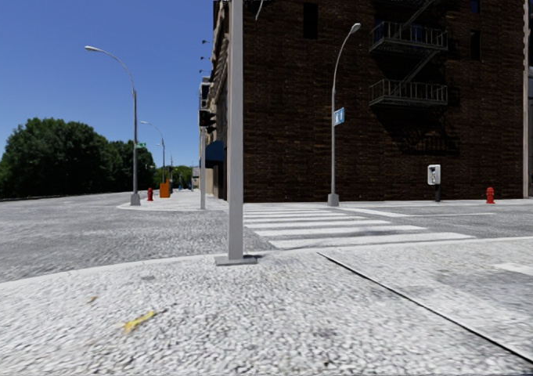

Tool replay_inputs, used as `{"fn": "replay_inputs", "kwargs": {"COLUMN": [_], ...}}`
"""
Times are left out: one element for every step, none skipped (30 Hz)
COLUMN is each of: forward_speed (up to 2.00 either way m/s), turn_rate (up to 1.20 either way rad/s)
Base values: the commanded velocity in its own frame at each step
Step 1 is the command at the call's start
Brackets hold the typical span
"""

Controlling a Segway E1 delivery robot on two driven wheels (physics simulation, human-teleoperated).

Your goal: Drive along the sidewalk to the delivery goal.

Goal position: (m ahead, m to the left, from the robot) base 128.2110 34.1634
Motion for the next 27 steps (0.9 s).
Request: {"fn": "replay_inputs", "kwargs": {"forward_speed": [1.55,1.55,1.55,1.55,1.55,1.55,1.55,1.55,1.55,1.55,1.55,1.56,1.57,1.59,1.59,1.6,1.6,1.61,1.61,1.61,1.61,1.61,1.61,1.61,1.61,1.62,1.62], "turn_rate": [-0.45,-0.45,-0.45,-0.45,-0.45,-0.45,-0.45,-0.45,-0.45,-0.45,-0.45,-0.45,-0.45,-0.45,-0.45,-0.45,-0.45,-0.45,-0.45,-0.45,-0.45,-0.45,-0.45,-0.45,-0.45,-0.45,-0.45]}}
